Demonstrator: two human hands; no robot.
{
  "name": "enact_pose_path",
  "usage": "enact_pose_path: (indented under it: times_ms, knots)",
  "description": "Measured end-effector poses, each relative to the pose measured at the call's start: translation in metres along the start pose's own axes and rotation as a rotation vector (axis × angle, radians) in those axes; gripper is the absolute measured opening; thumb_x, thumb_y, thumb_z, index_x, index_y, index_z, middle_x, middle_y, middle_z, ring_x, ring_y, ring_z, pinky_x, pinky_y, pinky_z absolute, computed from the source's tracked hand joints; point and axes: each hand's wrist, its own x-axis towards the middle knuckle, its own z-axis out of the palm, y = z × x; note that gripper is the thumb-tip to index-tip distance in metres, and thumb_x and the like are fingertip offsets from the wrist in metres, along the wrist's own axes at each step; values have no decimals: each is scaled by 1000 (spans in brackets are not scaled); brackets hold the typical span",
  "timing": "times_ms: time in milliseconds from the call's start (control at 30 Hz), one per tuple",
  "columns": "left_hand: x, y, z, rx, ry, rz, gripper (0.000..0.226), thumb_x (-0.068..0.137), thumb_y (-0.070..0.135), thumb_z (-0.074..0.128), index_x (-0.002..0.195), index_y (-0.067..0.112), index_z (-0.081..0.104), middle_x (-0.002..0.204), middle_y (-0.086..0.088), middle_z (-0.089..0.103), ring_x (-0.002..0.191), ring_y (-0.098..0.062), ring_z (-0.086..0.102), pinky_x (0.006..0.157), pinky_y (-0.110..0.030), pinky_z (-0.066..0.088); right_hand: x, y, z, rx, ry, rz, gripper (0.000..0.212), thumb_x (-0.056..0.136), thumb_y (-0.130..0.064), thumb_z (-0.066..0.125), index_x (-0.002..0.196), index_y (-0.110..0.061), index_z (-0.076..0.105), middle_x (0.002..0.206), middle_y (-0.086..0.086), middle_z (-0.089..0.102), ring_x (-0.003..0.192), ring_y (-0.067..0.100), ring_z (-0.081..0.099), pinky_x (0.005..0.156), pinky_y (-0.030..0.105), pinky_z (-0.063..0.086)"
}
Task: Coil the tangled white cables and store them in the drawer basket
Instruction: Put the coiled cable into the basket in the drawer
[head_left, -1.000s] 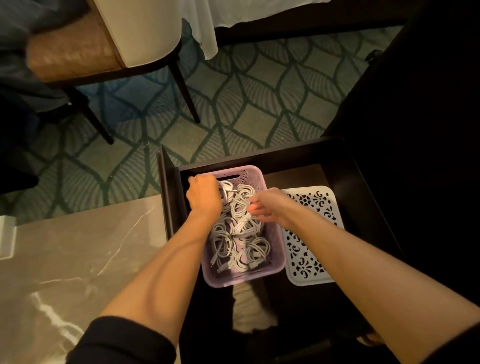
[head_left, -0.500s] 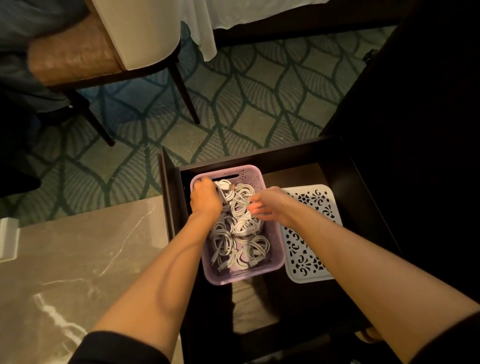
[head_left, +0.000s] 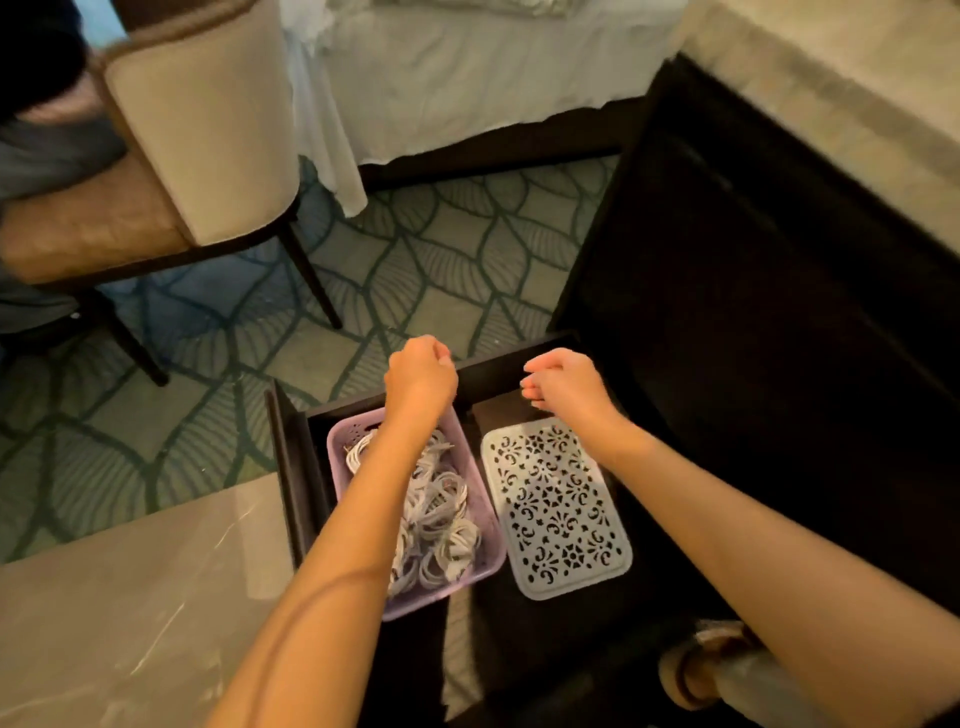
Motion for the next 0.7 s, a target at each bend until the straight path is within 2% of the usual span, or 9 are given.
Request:
enact_pose_path:
  times_ms: [33, 100, 200, 300, 467, 633, 700]
  knots:
    - [-5, 15, -3, -18, 4, 55, 26, 90, 11, 42, 104, 11, 64, 113, -16, 62, 109, -33, 53, 92, -37, 44, -7, -8, -14, -35, 45, -67, 23, 90, -2, 44, 83, -18, 59, 97, 14, 67, 90, 21, 63, 87, 41, 53]
    - [-15, 45, -12, -40, 35, 159, 24, 90, 14, 44, 102, 10, 64, 111, -15, 64, 107, -32, 55, 92, -39, 44, -21, -27, -38, -103, 107, -196, 24, 90, -5, 45, 82, -25, 57, 98, 10, 66, 97, 25, 62, 90, 46, 50]
    - [-40, 99, -27, -72, 66, 330, 23, 90, 16, 47, 103, 10, 65, 109, -12, 65, 105, -31, 57, 92, -39, 44, -57, -59, -83, -155, 248, -362, 20, 91, -7, 43, 96, -16, 60, 101, 8, 65, 99, 24, 61, 89, 45, 50]
    - [-69, 148, -38, -105, 60, 478, 22, 90, 17, 47, 101, 12, 64, 104, -12, 66, 100, -29, 60, 90, -42, 47, -93, -82, -128, -162, 393, -481, 23, 92, -4, 40, 102, -9, 60, 95, 7, 63, 94, 24, 62, 87, 44, 50]
    - [-118, 209, -40, -96, 63, 644, 21, 91, 17, 45, 101, 12, 63, 100, -11, 66, 94, -28, 61, 86, -38, 48, -136, -99, -196, -82, 636, -527, 23, 88, 0, 44, 102, -4, 61, 100, 14, 66, 96, 30, 63, 88, 47, 49]
    - [-187, 274, -13, -100, -34, 823, 20, 93, 19, 47, 103, 10, 62, 97, -5, 63, 92, -21, 58, 81, -33, 45, -192, -84, -275, -46, 806, -519, 20, 91, -2, 46, 103, -7, 61, 102, 10, 65, 95, 26, 63, 86, 45, 51]
    - [-220, 298, 4, -93, -101, 901, 20, 93, 18, 47, 103, 10, 62, 99, -9, 66, 93, -25, 61, 84, -37, 49, -214, -69, -306, -35, 871, -500, 17, 90, -3, 47, 100, -8, 60, 100, 11, 65, 95, 27, 63, 86, 45, 51]
